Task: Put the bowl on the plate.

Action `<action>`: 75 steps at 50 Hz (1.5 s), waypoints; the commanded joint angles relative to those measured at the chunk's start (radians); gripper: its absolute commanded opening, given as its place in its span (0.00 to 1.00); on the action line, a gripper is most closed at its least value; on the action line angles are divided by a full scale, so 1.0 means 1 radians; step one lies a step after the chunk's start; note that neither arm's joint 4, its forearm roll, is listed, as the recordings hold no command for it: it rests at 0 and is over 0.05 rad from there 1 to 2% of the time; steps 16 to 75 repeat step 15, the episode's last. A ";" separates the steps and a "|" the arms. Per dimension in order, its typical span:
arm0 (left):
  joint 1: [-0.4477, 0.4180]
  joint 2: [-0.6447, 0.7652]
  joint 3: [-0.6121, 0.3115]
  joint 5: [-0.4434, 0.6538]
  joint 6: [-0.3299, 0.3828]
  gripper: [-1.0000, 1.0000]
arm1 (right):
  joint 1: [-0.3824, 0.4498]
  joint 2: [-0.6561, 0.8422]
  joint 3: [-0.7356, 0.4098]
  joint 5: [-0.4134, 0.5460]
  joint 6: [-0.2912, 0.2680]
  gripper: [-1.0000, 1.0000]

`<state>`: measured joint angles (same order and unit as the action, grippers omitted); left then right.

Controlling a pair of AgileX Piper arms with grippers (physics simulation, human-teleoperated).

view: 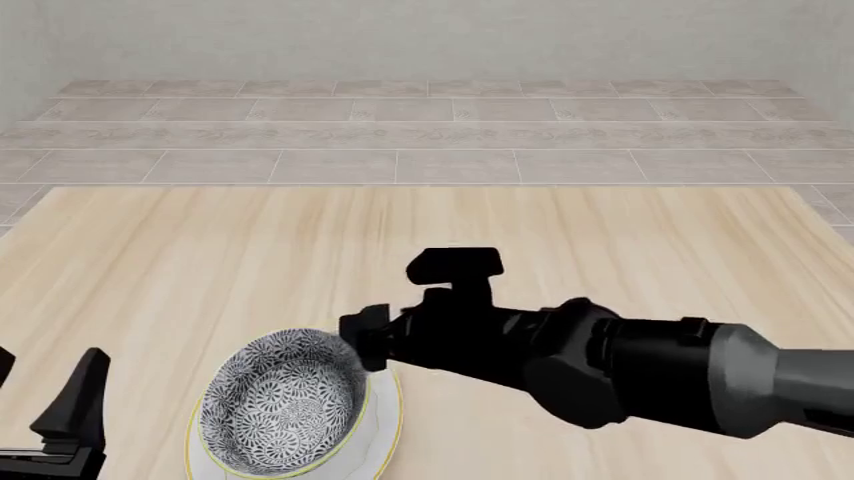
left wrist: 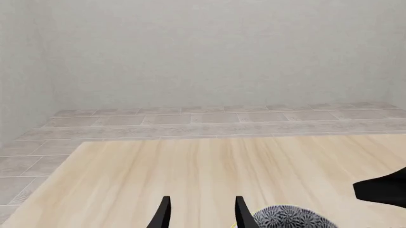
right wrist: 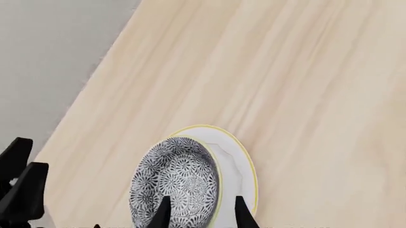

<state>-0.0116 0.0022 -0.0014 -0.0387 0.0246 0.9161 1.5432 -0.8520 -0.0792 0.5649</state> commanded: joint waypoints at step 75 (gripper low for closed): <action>-0.001 0.004 0.001 0.011 0.004 1.00 | 0.034 -0.154 0.136 -0.089 0.053 1.00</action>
